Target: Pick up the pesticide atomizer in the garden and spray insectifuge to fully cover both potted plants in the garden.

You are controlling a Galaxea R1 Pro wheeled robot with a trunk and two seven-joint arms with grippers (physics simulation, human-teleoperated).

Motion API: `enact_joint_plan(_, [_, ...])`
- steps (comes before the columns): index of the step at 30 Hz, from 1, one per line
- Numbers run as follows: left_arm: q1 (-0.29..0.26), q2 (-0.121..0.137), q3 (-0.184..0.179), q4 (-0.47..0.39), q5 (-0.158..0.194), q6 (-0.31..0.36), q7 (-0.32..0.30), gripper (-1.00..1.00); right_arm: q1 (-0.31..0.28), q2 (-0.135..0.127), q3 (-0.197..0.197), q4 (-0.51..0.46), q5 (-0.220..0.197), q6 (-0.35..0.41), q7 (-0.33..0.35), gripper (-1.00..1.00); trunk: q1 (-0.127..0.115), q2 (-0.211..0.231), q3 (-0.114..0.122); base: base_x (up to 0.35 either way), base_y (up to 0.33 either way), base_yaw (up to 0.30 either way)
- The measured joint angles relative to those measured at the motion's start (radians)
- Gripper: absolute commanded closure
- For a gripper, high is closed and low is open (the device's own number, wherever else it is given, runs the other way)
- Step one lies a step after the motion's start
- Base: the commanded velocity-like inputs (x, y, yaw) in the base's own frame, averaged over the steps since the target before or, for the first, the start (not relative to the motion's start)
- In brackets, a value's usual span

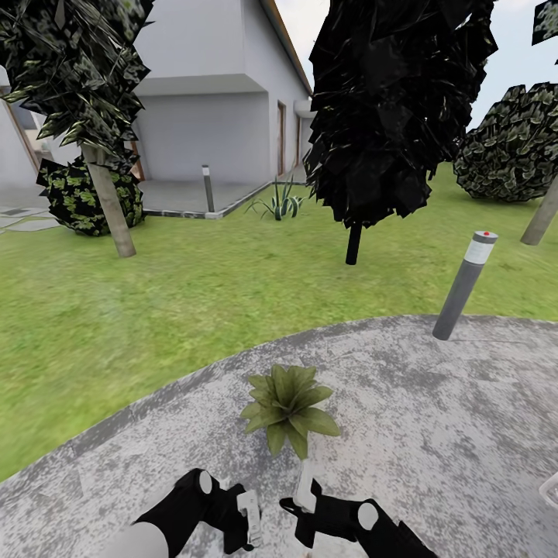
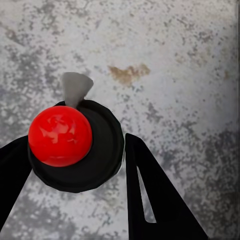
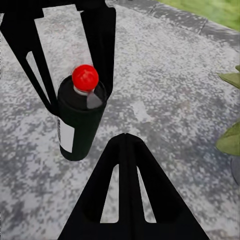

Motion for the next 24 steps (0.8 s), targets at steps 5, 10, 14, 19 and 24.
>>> enact_joint_plan(5, [0.000, -0.003, 0.000, 0.000, 0.000, 0.000, 0.001, 1.00, 0.000, 0.018, 0.000, -0.004, 0.000, 0.000, 0.001, 1.00, 0.000, 0.000, 0.000, 0.000, 0.000, 0.000])
enact_joint_plan(10, [0.000, -0.003, 0.000, 0.000, 0.002, -0.003, 0.000, 1.00, 0.000, 0.023, 0.001, -0.005, 0.000, 0.000, 0.001, 1.00, 0.000, 0.000, 0.000, 0.000, 0.000, 0.000])
enact_joint_plan(14, [0.000, -0.004, 0.000, 0.000, 0.005, -0.006, -0.001, 1.00, 0.000, 0.024, 0.001, -0.004, 0.000, 0.000, 0.000, 1.00, 0.000, 0.000, 0.000, 0.000, 0.000, 0.000])
enact_joint_plan(19, [-0.001, -0.014, 0.000, 0.000, 0.009, -0.008, -0.001, 1.00, 0.000, 0.024, 0.002, -0.005, 0.000, 0.000, 0.000, 1.00, 0.000, 0.000, 0.000, 0.000, 0.000, 0.000])
enact_joint_plan(24, [-0.008, -0.022, 0.001, 0.000, 0.011, -0.009, -0.001, 1.00, 0.000, 0.024, 0.002, -0.004, 0.000, 0.000, 0.000, 1.00, 0.000, 0.000, 0.000, 0.000, 0.000, 0.000])
